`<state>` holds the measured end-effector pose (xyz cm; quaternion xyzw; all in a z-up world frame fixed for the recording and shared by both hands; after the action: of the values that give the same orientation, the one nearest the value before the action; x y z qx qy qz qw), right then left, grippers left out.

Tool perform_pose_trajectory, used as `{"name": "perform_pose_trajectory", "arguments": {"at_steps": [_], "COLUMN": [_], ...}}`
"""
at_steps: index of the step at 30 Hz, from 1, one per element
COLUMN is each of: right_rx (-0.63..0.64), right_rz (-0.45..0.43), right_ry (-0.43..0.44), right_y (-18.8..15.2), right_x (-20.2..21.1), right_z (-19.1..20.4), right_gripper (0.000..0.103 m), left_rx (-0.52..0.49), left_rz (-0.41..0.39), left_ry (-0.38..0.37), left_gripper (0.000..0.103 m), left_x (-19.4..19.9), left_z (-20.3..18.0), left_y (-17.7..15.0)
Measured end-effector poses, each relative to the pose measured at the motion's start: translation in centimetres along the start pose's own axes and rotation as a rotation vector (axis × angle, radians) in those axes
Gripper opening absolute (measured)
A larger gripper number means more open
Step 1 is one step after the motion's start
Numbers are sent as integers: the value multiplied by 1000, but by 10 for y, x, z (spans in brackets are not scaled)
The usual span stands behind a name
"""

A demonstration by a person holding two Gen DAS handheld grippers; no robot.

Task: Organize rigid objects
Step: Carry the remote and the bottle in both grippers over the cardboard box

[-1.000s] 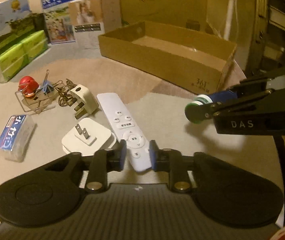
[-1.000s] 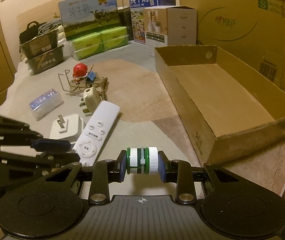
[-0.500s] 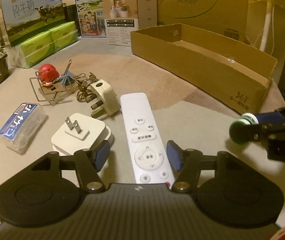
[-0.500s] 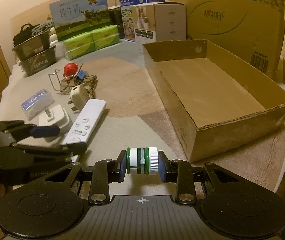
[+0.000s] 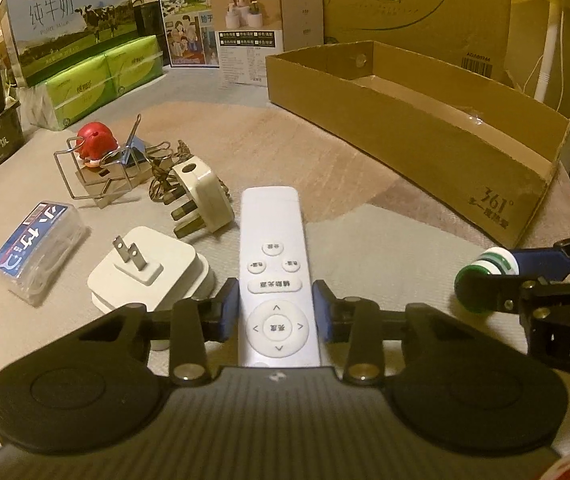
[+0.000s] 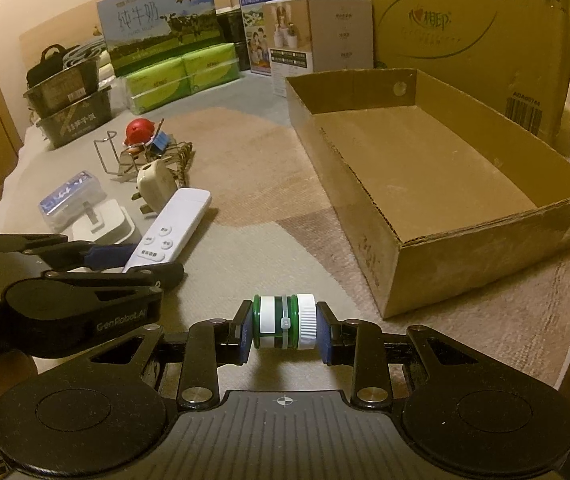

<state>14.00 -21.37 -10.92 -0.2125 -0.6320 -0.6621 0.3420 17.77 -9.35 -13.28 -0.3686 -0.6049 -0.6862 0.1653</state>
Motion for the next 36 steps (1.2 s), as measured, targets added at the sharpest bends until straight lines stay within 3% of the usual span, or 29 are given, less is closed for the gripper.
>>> {"name": "perform_pose_trajectory", "arguments": {"at_steps": [11,22,36], "right_rx": [-5,-10,-44], "right_rz": [-45,-119,-197], "right_ry": [14,17,-60], "right_y": [11,36,72], "right_x": [16,42,61], "right_z": [0,-2,-62], "right_gripper": [32,32,32], "left_rx": [46,54,10], "left_rz": [-22,-79,-123], "left_ry": [-39,-59,-140], "left_gripper": [35,35,35], "left_x": [32,60,53], "left_z": [-1,-11,-61], "left_y": [-1,31,82]}}
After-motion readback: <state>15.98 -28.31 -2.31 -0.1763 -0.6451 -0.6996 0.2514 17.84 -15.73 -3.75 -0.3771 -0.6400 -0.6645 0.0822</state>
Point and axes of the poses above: each gripper's, at about its wrist camera, not at the fingertips, and x roughly against the way its jaws point, z to its left, y to its top, the point moved 10 cm from there along -x, roughly the way its jaws point, and after that the axes turned 6 degrees about -y, right-handed, at the moved point
